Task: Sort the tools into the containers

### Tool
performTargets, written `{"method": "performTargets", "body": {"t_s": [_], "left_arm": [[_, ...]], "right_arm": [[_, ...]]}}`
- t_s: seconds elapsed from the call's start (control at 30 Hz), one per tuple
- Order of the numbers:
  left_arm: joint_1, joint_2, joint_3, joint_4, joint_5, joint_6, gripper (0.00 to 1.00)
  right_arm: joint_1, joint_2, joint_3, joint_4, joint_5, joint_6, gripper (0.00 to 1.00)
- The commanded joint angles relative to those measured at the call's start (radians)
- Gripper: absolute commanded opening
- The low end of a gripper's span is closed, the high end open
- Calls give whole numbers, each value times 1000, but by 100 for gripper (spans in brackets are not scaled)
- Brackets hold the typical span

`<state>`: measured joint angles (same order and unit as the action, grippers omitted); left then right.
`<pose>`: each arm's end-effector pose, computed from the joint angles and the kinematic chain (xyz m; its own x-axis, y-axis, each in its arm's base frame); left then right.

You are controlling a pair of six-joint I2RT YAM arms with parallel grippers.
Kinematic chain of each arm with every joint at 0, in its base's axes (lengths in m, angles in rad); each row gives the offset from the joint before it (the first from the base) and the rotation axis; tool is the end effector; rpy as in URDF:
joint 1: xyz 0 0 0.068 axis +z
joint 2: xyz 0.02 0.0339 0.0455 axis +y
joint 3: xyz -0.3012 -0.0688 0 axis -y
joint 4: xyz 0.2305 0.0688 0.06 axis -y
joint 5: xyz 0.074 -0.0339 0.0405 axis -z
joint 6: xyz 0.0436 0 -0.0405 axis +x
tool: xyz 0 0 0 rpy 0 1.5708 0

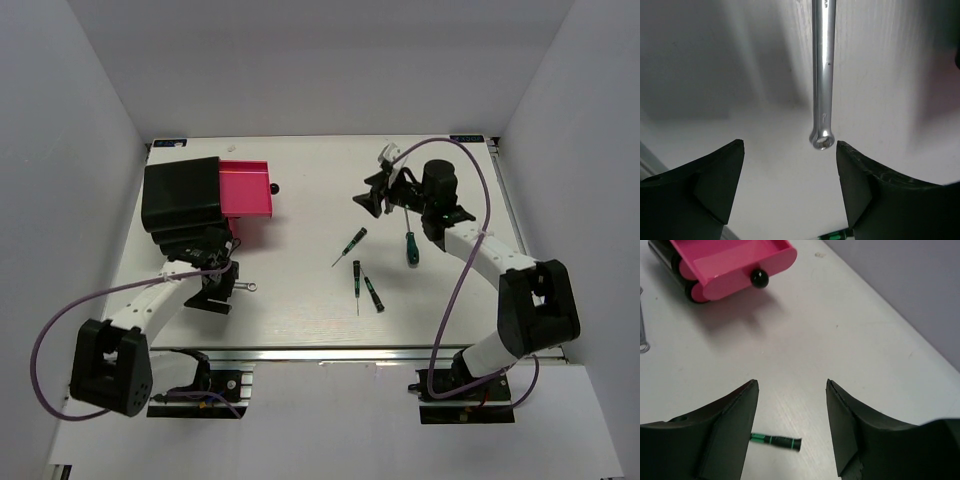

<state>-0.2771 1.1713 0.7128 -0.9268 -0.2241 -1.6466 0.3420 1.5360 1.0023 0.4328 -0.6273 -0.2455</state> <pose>0.1542 -0.0338 0.2283 -0.1551 -0.9667 -0.2038 -0.9599 0.1962 -0.2004 0.3185 0.1406 0.3379 0.1076 -0.1705 -0.9795 -0.8201 0.5417 -0.1845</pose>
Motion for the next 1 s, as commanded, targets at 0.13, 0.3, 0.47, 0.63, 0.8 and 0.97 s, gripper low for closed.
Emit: {"method": "performTargets", "body": {"t_s": [0.13, 0.3, 0.47, 0.63, 0.8, 0.97], "left_arm": [[6, 197, 54, 149, -81, -61, 85], [45, 272, 106, 118, -73, -88, 81], [91, 286, 86, 128, -51, -116, 78], [131, 356, 89, 86, 8, -122, 71], [164, 430, 109, 66, 52, -114, 66], [197, 519, 152, 7, 74, -79, 55]], "right_arm": [[-3, -88, -108, -45, -8, -14, 60], [-5, -102, -131, -40, 0, -14, 60], [-5, -106, -148, -40, 3, -20, 60], [-5, -108, -151, -35, 9, -14, 60], [-8, -109, -151, -31, 14, -14, 60], [-9, -109, -146, -29, 17, -5, 59]]}}
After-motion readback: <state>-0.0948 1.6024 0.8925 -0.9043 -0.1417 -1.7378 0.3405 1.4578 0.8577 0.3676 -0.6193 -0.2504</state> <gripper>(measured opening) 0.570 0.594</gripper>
